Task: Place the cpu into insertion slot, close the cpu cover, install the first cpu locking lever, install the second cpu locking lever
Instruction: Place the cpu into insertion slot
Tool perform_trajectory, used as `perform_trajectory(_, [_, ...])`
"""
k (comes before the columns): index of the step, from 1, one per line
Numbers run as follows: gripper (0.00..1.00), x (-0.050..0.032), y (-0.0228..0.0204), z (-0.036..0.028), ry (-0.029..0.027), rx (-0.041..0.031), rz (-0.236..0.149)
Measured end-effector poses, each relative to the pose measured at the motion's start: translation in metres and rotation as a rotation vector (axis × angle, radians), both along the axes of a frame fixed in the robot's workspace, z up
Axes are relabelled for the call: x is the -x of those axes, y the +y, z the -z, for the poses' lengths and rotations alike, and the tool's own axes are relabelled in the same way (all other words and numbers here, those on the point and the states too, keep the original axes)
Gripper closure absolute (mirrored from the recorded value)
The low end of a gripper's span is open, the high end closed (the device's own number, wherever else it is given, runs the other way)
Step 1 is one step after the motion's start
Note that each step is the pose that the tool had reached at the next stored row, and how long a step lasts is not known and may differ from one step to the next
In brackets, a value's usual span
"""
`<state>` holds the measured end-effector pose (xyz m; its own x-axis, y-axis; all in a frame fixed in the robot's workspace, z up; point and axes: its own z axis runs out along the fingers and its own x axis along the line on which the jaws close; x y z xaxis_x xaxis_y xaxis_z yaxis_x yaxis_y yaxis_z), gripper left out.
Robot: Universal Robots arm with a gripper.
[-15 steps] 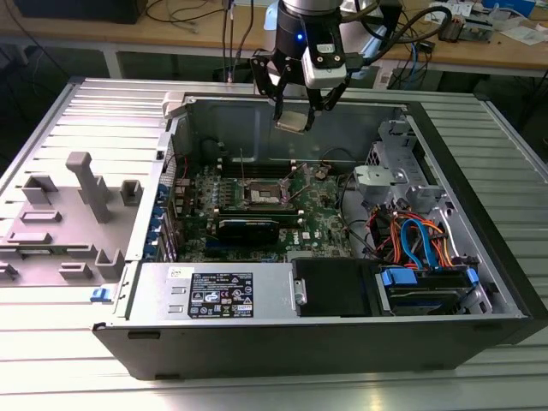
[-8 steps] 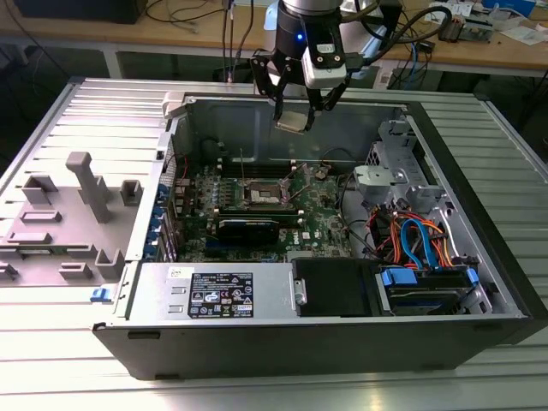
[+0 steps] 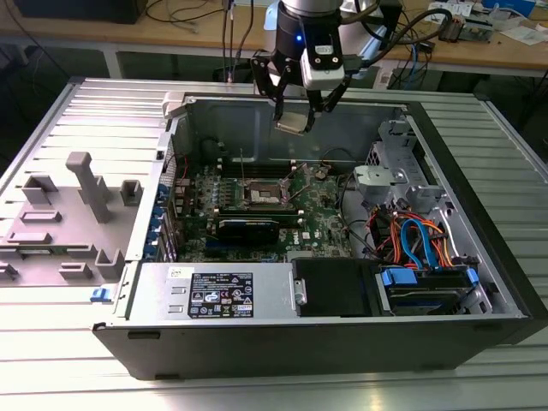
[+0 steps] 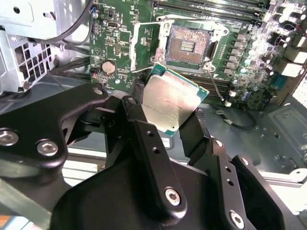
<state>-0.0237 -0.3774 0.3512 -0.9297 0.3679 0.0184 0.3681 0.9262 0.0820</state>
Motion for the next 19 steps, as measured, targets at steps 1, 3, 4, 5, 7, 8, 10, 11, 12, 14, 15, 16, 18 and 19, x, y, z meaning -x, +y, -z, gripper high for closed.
perform_trajectory(1, [0.46,0.0,0.0,0.0002,0.0,0.0,0.009])
perform_trajectory(3, [0.46,0.0001,-0.0001,0.0007,0.0,-0.0001,0.034])
perform_trajectory(4, [0.46,0.0001,-0.0004,0.0008,-0.0001,-0.0003,0.038])
perform_trajectory(5, [0.46,0.0001,-0.0007,0.0009,-0.0001,-0.0003,0.039])
perform_trajectory(7, [0.46,0.0001,-0.0018,0.0009,0.0,-0.0001,0.04])
perform_trajectory(8, [0.46,0.0001,-0.0021,0.001,0.0,-0.0003,0.04])
perform_trajectory(10, [0.46,0.0001,-0.0021,0.001,0.0,-0.0001,0.04])
perform_trajectory(11, [0.46,0.0001,-0.0021,0.0009,0.0,0.0,0.04])
perform_trajectory(12, [0.46,0.0001,-0.0021,0.0009,0.0,0.0,0.04])
perform_trajectory(14, [0.46,0.0001,-0.0022,0.0009,0.0,0.0,0.04])
perform_trajectory(15, [0.46,0.0001,-0.0022,0.001,0.0,-0.0001,0.04])
perform_trajectory(16, [0.46,0.0001,-0.0023,0.001,0.0,-0.0001,0.04])
perform_trajectory(18, [0.46,0.0,-0.0035,0.001,0.0,0.0001,0.04])
perform_trajectory(19, [0.46,0.0,-0.0047,0.0011,0.0,0.0001,0.04])
